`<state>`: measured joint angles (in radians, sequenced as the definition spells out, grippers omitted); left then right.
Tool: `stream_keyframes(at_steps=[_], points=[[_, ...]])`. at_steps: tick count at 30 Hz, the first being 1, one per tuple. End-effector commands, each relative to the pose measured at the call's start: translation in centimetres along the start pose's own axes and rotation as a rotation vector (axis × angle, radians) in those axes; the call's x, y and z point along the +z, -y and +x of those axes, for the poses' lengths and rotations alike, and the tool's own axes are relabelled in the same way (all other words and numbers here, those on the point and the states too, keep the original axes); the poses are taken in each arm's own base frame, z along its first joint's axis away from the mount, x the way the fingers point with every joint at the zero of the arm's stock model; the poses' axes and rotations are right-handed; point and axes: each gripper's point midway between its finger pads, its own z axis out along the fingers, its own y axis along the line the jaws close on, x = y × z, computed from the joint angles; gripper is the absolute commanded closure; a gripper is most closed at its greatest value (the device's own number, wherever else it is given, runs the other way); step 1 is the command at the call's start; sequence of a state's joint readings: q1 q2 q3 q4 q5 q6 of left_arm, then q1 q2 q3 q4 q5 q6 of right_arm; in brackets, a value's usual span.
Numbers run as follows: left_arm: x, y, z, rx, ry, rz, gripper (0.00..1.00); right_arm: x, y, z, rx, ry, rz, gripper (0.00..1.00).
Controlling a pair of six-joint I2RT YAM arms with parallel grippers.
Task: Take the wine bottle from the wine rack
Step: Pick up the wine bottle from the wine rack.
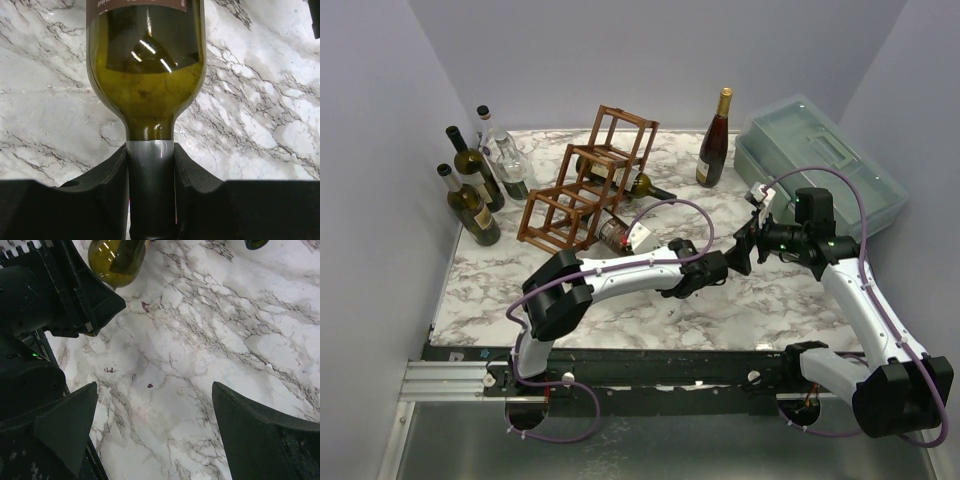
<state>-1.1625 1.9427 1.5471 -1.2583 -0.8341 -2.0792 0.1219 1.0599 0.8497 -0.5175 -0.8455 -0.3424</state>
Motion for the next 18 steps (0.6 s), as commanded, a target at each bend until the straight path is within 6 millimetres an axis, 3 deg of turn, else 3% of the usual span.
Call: stream_keyframes(at_steps=[1, 10, 18], points=[[-0.6, 3.5, -0.6, -0.305, 0.039, 0.078, 1.0, -0.5, 0.3, -1.1, -0.029, 0.022, 0.023, 0.01], [-1.2, 3.1, -0.8, -0.235, 0.135, 0.052, 1.0, -0.5, 0.3, -1.1, -0.027, 0.02, 0.022, 0.01], [-0.2, 2.1, -1.1, -0.21, 0.209, -0.011, 1.0, -0.5, 0.4, -1.0, -0.027, 0.018, 0.022, 0.01]])
